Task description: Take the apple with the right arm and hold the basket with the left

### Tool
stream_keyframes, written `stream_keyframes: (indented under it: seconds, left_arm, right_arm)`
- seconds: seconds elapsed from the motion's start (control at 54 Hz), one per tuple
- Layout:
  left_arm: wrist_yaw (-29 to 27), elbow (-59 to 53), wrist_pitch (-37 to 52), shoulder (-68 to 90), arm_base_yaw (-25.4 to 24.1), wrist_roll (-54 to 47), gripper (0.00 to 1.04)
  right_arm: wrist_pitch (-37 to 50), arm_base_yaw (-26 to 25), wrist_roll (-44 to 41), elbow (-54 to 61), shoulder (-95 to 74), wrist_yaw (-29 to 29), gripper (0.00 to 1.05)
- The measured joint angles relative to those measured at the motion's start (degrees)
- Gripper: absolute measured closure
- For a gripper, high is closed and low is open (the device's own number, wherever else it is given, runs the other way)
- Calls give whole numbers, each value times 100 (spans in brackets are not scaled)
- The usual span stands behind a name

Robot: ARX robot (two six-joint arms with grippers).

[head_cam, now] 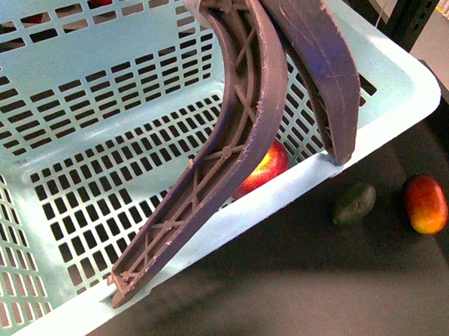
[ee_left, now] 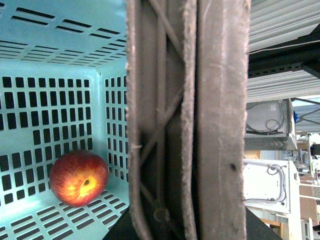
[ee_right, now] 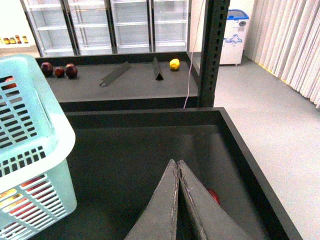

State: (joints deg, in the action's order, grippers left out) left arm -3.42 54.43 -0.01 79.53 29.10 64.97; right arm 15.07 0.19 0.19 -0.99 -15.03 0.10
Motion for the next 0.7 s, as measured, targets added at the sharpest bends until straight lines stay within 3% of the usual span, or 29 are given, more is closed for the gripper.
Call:
stream_keyframes:
  seconds: [0.315,0.407,0.63,0.704]
  left_arm:
    - [0,0,0,0,0,0,90]
    - [-2,0,0,0,0,0,90]
    - [9,0,0,7,0,9,90]
    - [4,0,0,7,0,9,90]
  right_arm:
    - [-472,0,0,0,472,0,103]
    - [-1405,0,-2,-2,1231,7,103]
    - [-1499,0,-2,-2,1462,2,103]
    - [-1499,0,-2,-2,1464,2,94]
